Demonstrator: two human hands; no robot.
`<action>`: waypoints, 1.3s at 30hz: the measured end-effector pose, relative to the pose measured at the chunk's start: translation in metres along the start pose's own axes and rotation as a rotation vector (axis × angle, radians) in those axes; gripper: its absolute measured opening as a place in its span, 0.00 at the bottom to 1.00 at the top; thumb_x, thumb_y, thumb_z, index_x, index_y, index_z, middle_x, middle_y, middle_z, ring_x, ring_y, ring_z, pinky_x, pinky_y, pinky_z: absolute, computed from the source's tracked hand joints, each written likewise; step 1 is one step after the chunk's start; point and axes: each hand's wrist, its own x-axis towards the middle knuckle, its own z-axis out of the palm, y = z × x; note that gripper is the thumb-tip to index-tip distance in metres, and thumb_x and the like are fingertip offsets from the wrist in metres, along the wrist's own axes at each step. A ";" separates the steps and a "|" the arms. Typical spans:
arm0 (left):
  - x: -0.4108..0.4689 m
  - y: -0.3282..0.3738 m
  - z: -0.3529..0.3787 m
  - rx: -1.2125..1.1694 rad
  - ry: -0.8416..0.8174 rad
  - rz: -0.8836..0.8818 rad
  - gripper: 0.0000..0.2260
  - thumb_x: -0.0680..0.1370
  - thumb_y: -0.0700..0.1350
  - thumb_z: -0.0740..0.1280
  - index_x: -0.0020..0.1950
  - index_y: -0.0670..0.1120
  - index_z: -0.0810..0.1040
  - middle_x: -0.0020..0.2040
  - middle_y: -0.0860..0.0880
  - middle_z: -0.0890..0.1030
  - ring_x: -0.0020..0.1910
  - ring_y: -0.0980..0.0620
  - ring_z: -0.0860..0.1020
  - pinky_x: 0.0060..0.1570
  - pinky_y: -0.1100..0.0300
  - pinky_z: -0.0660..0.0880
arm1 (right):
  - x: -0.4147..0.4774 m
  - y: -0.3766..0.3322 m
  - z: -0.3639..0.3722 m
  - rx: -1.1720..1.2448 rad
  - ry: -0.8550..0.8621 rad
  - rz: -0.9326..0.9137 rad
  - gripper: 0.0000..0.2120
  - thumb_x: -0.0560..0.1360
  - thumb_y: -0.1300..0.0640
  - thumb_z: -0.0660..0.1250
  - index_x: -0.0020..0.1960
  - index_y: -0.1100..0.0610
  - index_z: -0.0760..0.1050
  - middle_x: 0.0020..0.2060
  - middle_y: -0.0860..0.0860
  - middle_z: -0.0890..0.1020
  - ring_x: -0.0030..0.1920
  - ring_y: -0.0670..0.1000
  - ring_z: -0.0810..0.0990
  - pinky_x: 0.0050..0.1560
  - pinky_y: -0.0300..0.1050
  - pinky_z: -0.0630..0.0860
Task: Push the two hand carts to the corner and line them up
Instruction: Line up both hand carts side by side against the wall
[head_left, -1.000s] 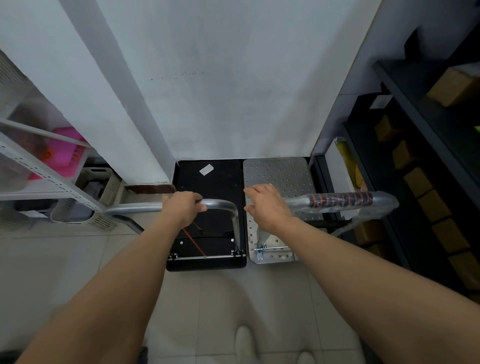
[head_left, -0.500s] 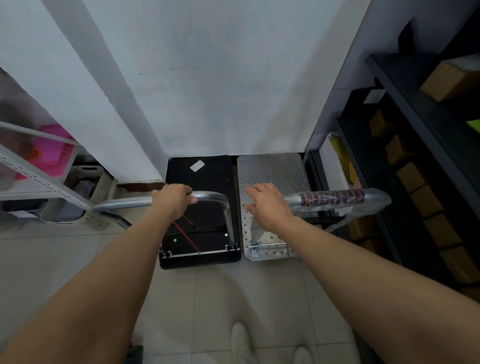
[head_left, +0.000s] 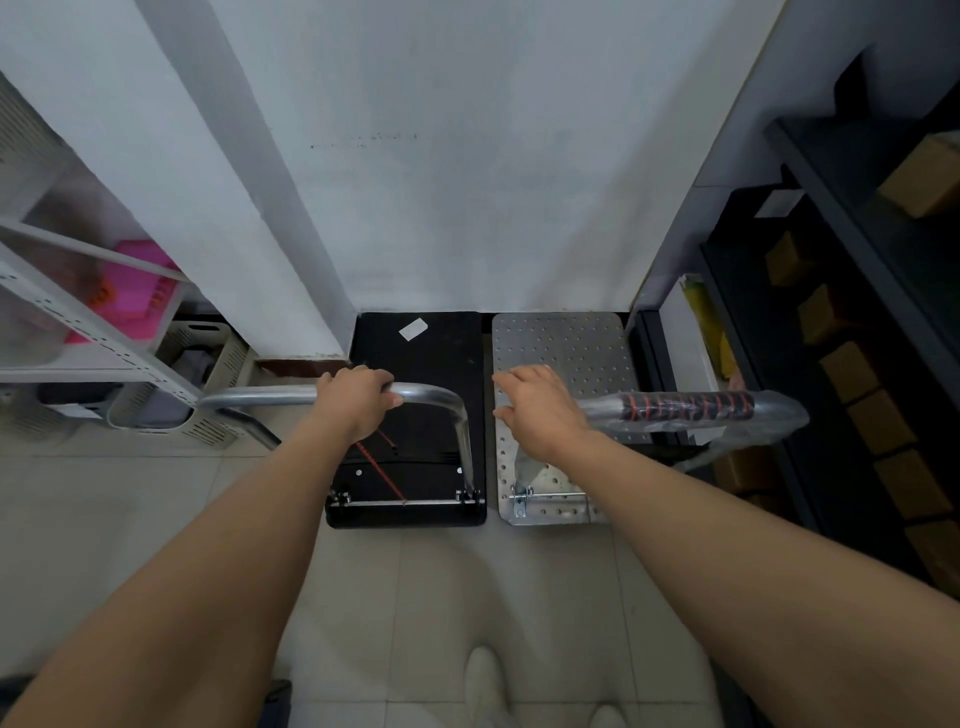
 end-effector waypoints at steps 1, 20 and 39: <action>-0.001 0.000 0.000 -0.013 -0.009 -0.002 0.17 0.81 0.54 0.59 0.66 0.49 0.73 0.62 0.44 0.75 0.64 0.43 0.71 0.70 0.44 0.59 | 0.000 0.000 0.000 0.001 0.001 0.000 0.21 0.81 0.53 0.59 0.72 0.57 0.64 0.68 0.54 0.71 0.70 0.55 0.64 0.71 0.48 0.56; -0.009 -0.016 0.005 -0.059 0.047 0.033 0.19 0.81 0.52 0.59 0.71 0.50 0.69 0.64 0.45 0.75 0.63 0.43 0.72 0.69 0.48 0.59 | 0.003 -0.002 0.009 -0.030 0.024 0.008 0.20 0.80 0.54 0.60 0.71 0.57 0.66 0.67 0.54 0.71 0.70 0.56 0.64 0.72 0.49 0.56; 0.001 -0.002 0.009 -0.062 0.116 0.054 0.14 0.79 0.51 0.63 0.63 0.51 0.76 0.53 0.46 0.80 0.54 0.44 0.76 0.56 0.51 0.71 | -0.007 0.076 0.007 -0.370 -0.102 0.283 0.17 0.72 0.67 0.65 0.60 0.59 0.75 0.57 0.56 0.79 0.60 0.56 0.75 0.61 0.48 0.69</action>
